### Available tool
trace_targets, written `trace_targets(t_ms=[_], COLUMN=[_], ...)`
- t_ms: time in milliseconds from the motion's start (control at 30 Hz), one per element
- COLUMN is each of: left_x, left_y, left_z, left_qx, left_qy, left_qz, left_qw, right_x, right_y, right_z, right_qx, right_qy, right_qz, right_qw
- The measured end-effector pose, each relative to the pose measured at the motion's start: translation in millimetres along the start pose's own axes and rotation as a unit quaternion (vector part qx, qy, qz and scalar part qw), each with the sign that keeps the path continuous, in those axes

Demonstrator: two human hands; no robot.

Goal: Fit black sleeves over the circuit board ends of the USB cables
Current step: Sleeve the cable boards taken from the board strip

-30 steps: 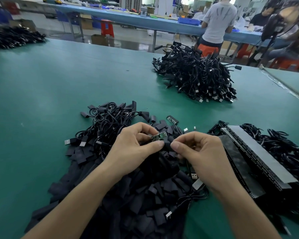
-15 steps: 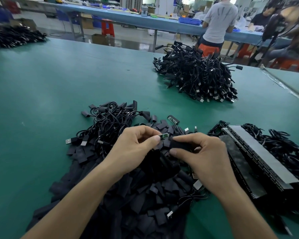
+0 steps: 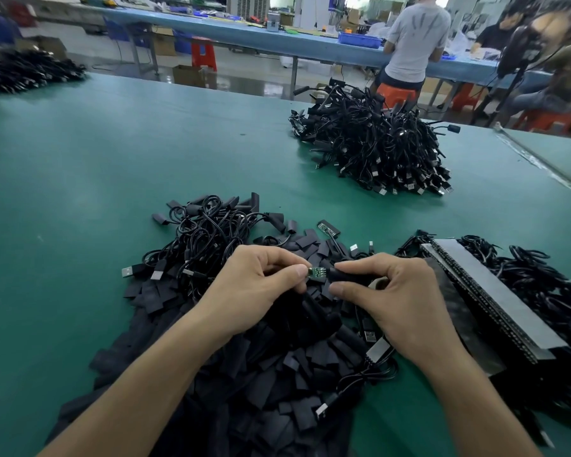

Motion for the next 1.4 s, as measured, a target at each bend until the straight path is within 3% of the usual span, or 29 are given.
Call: trace_targets(t_ms=[600, 867, 1200, 1400], left_x=[3.5, 6.9, 15.7, 9.7], left_y=[-4.5, -3.9, -8.1, -4.2], left_z=[0.8, 1.2, 3.5, 5.0], left_qx=[-0.022, -0.025, -0.035, -0.036], left_qy=[-0.018, -0.049, -0.083, -0.054], left_qz=[-0.022, -0.035, -0.061, -0.052], left_qw=[0.999, 0.998, 0.994, 0.997], right_x=[2.0, 4.9, 21.2, 17.1], right_y=[7.6, -1.2, -11.3, -15.4], right_z=[3.2, 0.8, 3.6, 3.0], right_qx=[0.025, -0.007, -0.048, -0.070], right_qy=[-0.045, -0.046, -0.108, -0.067], right_qz=[0.044, 0.062, 0.075, 0.077], right_qw=[0.998, 0.997, 0.990, 0.992])
Point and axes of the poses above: each hand's wrist, its own z-axis away from the middle knuckle, its own x-axis out of the palm, y = z × x, the point moved 9 cm from there along -z, towards the middle knuckle, and after that the axes turned 15 degrees about -x, right-handed, at the moved point
